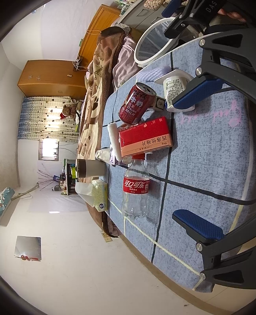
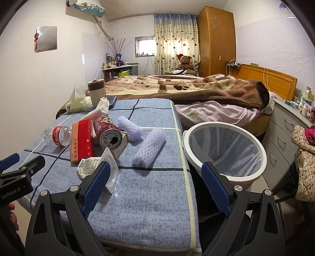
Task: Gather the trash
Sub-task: 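Grasp the clear Coca-Cola bottle with left tool while right tool grasps purple foam net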
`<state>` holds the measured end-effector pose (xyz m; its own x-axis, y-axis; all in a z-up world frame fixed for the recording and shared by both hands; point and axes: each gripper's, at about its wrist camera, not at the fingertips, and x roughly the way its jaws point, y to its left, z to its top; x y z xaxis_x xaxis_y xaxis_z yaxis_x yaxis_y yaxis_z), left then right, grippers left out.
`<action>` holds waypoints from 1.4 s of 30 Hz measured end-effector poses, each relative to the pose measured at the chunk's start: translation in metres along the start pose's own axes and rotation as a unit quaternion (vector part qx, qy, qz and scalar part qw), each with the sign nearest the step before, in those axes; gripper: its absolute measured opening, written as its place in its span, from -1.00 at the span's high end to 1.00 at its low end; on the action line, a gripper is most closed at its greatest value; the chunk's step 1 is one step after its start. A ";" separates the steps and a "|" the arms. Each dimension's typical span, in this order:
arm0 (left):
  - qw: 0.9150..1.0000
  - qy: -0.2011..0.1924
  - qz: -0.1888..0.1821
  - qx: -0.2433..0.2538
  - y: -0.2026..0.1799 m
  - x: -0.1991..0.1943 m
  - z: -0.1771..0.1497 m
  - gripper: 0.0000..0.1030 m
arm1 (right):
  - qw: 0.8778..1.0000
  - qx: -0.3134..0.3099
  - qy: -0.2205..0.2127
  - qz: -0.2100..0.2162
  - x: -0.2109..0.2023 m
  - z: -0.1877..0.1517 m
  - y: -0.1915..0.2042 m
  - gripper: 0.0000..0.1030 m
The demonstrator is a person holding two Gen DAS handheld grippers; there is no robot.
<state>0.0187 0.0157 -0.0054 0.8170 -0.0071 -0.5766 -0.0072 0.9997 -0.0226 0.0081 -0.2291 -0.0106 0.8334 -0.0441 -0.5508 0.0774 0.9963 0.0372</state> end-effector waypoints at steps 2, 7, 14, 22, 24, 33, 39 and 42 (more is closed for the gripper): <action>1.000 0.001 0.001 0.000 0.002 0.003 0.001 -1.00 | 1.000 0.000 0.002 -0.001 0.003 0.001 0.001 -0.85; 1.000 0.003 0.000 -0.003 0.009 0.011 0.004 -1.00 | 1.000 0.000 0.007 -0.002 0.011 0.004 0.003 -0.85; 0.999 0.018 -0.023 -0.042 0.048 0.039 0.018 -1.00 | 1.000 0.011 0.008 -0.011 0.033 0.015 0.000 -0.85; 0.999 0.036 -0.013 -0.026 0.078 0.079 0.042 -0.96 | 0.999 0.031 0.035 -0.012 0.063 0.021 -0.005 -0.84; 0.999 0.035 -0.020 -0.005 0.081 0.089 0.053 -0.96 | 0.999 0.030 0.044 -0.006 0.072 0.022 -0.003 -0.65; 0.992 0.068 -0.040 0.100 0.078 0.131 0.081 -0.96 | 0.995 0.028 0.091 0.001 0.103 0.025 0.006 -0.42; 0.984 0.079 -0.054 0.151 0.074 0.154 0.092 -0.95 | 0.992 0.036 0.117 -0.007 0.119 0.027 0.003 -0.16; 0.979 0.097 -0.079 0.160 0.073 0.167 0.095 -0.95 | 0.991 0.038 0.129 -0.004 0.122 0.027 0.002 0.08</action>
<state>0.2089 0.0899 -0.0256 0.6681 -0.1357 -0.7316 0.3166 0.9416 0.1145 0.1246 -0.2341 -0.0551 0.6652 -0.0216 -0.7464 0.1328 0.9871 0.0898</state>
